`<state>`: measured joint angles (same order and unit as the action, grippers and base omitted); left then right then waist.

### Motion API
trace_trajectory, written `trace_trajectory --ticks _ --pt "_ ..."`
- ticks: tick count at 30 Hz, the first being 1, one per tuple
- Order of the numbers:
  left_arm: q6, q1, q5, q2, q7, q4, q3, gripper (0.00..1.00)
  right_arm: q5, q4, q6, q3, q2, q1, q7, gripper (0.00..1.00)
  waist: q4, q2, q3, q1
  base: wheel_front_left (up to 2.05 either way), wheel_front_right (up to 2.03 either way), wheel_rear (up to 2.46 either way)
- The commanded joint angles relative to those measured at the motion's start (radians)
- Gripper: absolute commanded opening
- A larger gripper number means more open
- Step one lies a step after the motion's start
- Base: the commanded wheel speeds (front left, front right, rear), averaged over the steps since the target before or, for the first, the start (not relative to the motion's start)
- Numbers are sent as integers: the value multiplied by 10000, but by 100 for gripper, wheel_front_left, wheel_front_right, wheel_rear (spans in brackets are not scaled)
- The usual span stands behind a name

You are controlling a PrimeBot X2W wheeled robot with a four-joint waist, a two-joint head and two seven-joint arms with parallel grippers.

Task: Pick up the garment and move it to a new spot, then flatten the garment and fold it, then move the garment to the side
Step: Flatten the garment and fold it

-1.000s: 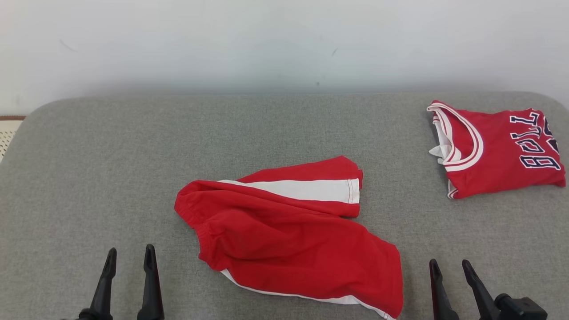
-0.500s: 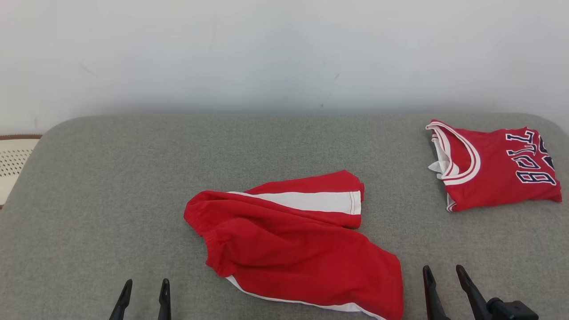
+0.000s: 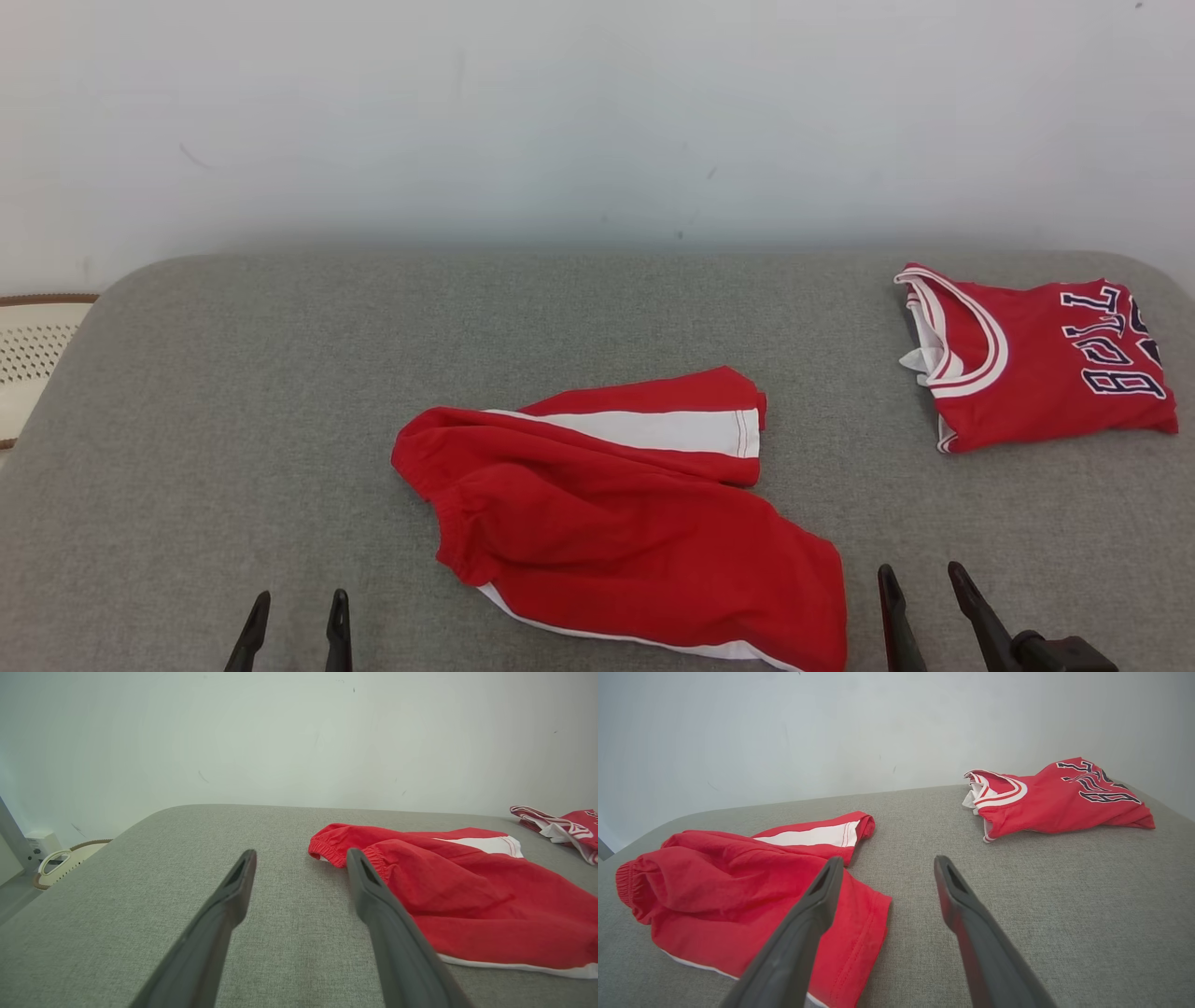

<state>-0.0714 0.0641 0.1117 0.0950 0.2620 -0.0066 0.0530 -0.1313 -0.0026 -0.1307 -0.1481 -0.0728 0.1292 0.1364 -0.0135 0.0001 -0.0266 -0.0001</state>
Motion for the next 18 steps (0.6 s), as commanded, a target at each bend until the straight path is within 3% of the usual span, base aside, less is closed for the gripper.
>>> trace_trajectory --ticks 1,14,18 --pt "54 113 -129 58 36 -39 -35 100 88 20 -1 -28 14 32 9 100 -7 -1 -14 1 0 0 0" --pt "188 -19 119 -9 36 -317 -409 100 49 32 -1 24 65 29 99 100 82 -1 -11 1 0 0 0" --pt "521 -41 82 116 36 -420 -337 100 36 46 -1 41 81 33 126 100 130 -1 -19 1 0 0 0"
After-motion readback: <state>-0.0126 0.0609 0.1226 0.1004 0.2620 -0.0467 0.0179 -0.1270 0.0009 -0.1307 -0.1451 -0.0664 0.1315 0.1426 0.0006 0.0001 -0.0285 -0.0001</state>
